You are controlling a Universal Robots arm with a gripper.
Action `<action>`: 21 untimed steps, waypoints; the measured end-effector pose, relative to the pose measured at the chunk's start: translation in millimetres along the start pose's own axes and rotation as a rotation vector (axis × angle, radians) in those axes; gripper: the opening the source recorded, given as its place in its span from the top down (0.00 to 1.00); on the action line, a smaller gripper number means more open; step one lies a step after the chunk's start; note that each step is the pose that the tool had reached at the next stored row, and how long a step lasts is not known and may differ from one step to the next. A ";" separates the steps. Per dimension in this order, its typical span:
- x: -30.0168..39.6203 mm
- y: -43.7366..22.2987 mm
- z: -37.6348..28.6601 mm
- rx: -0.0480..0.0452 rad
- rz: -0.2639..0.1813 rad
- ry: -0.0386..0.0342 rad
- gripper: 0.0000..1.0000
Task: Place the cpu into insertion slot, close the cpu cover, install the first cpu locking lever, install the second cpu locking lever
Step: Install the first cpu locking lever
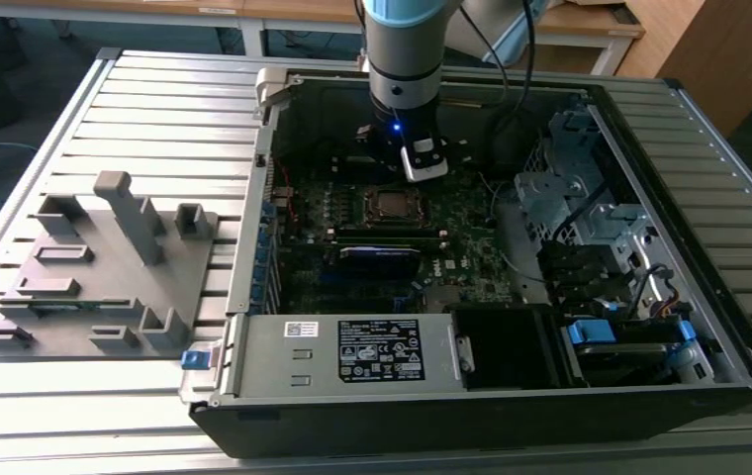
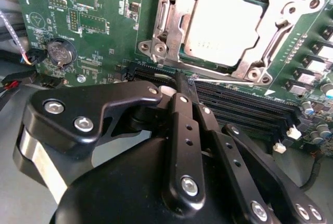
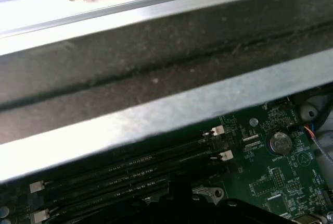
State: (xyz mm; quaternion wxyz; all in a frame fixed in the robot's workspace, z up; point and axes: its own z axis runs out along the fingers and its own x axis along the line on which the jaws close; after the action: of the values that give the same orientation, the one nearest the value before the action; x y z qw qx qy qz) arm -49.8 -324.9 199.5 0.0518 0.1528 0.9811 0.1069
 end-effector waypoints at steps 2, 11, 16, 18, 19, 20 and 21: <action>1.2 -0.4 -0.2 -0.0038 -0.002 -0.0094 0.90; 9.6 -5.7 -2.0 -0.0282 -0.012 -0.0607 0.90; 10.3 -10.9 -3.1 -0.0504 -0.011 -0.0642 0.90; 10.5 -12.9 -3.6 -0.0602 -0.010 -0.0646 0.90; 10.5 -14.0 -3.8 -0.0665 -0.010 -0.0649 0.90; 10.6 -14.9 -4.0 -0.0735 -0.009 -0.0654 0.90; 10.6 -15.8 -4.2 -0.0809 -0.008 -0.0661 0.90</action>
State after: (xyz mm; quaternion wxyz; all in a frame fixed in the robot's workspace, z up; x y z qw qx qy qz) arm -65.0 -337.1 199.3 0.0907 0.1499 0.9744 0.1412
